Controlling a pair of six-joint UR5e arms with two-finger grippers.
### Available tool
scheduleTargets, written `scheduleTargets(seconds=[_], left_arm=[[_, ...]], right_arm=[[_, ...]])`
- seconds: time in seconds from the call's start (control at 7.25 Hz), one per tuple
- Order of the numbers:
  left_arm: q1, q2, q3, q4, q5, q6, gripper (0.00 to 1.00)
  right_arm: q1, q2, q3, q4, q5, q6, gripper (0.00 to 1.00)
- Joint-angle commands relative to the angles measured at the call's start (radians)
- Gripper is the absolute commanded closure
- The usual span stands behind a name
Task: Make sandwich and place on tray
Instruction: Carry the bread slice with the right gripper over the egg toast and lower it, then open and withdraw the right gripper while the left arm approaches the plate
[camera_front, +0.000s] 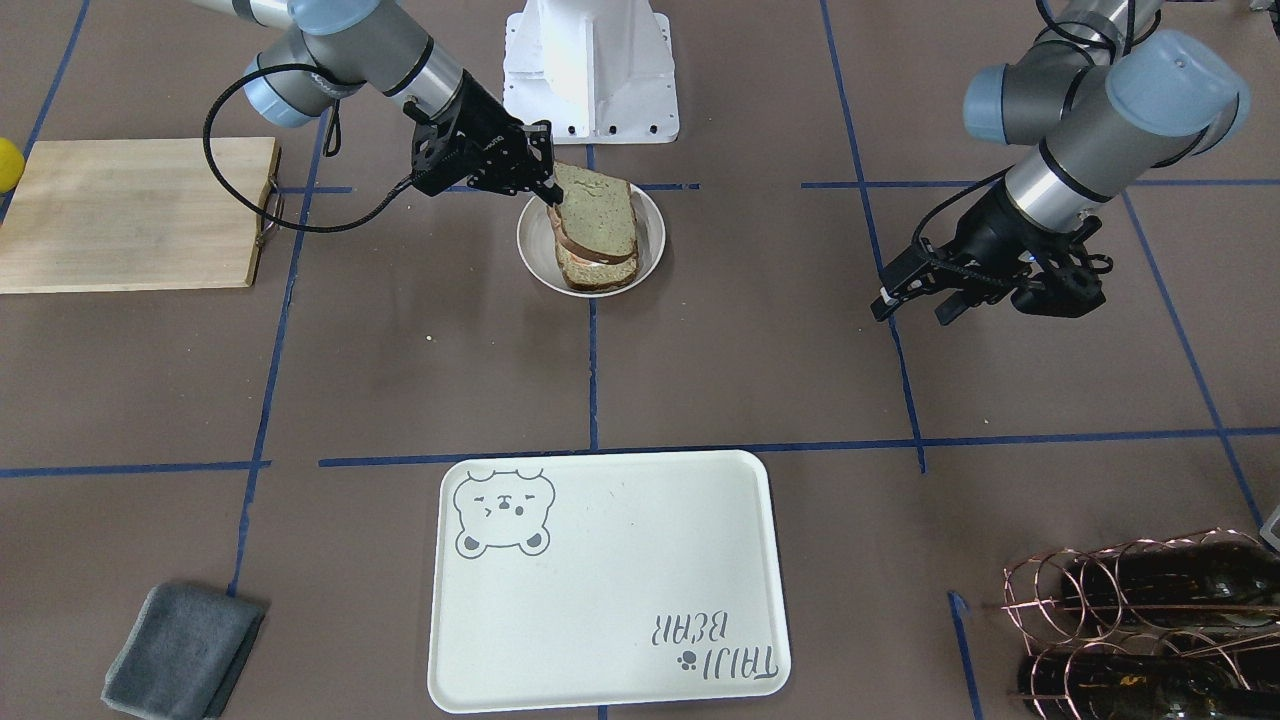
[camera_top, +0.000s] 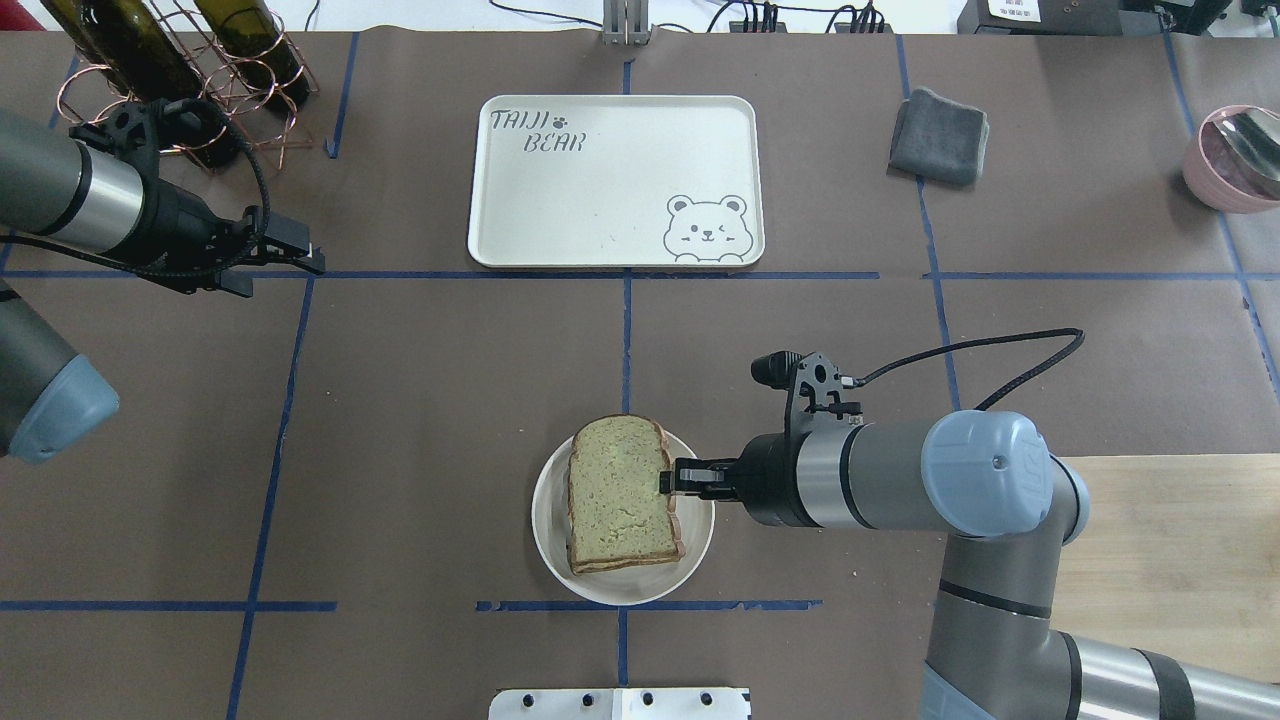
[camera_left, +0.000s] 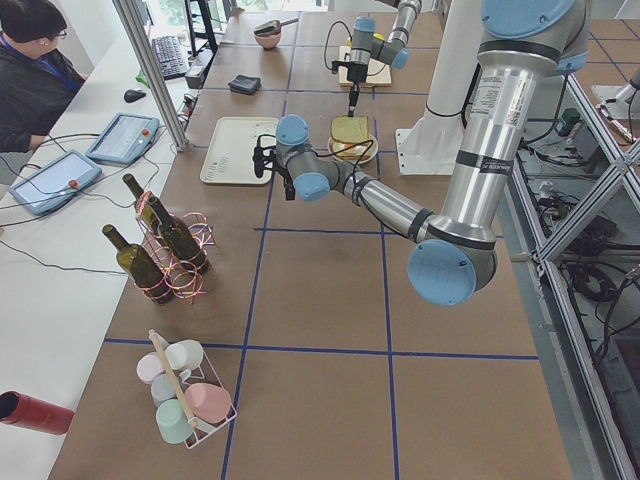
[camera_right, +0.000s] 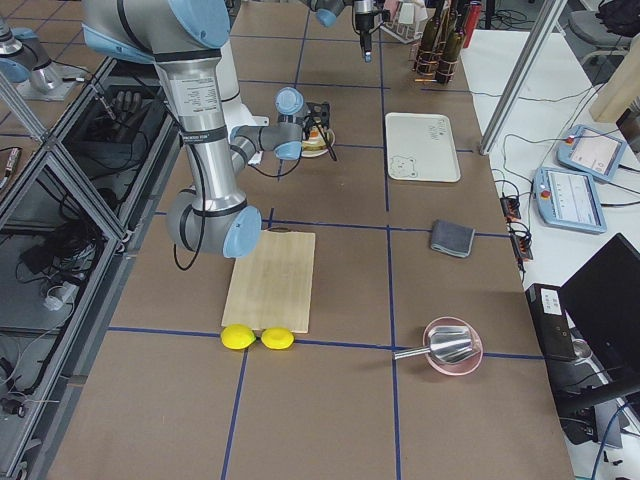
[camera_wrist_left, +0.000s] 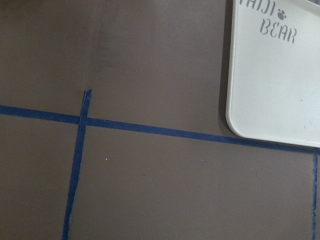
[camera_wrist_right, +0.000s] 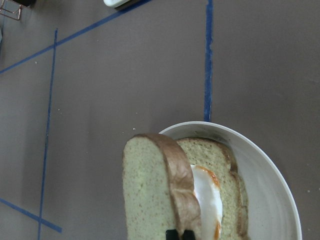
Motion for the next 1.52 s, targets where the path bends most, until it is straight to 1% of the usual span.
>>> scheduleTargets(seconds=[0.0,0.14,0.28,0.41,0.55,0.83,0.97,1.1,1.24,1.38], left_arm=[[0.001,0.0,0.001,0.0,0.0,0.002,0.0],[0.001,0.0,0.002,0.0,0.0,0.002,0.0],[0.001,-0.005,0.007,-0.002,0.0,0.001,0.0],[0.001,-0.019,0.02,-0.002,0.0,-0.001,0.0],[0.007,-0.028,0.027,-0.002,0.0,-0.001,0.0],[0.05,-0.06,0.027,0.0,0.001,-0.059,0.0],[0.093,-0.08,0.01,0.003,0.021,-0.146,0.0],[0.166,-0.089,-0.01,0.005,0.079,-0.235,0.0],[0.278,-0.091,-0.048,0.012,0.183,-0.328,0.0],[0.356,-0.089,-0.056,0.014,0.252,-0.381,0.0]], right_arm=[[-0.002,0.043,-0.054,-0.035,-0.018,-0.009,1.0],[0.009,0.045,-0.056,-0.037,-0.017,-0.009,1.0],[0.016,0.047,-0.057,-0.046,-0.015,-0.009,0.91],[0.023,0.047,-0.057,-0.049,-0.015,-0.009,0.41],[0.03,0.045,-0.056,-0.049,-0.012,-0.009,0.0],[0.049,0.039,-0.046,-0.058,-0.003,-0.009,0.0],[0.09,0.038,-0.031,-0.113,0.038,-0.01,0.0],[0.151,0.039,0.008,-0.236,0.114,-0.012,0.0],[0.202,0.045,0.059,-0.38,0.17,-0.032,0.0],[0.237,0.045,0.1,-0.509,0.201,-0.12,0.0]])
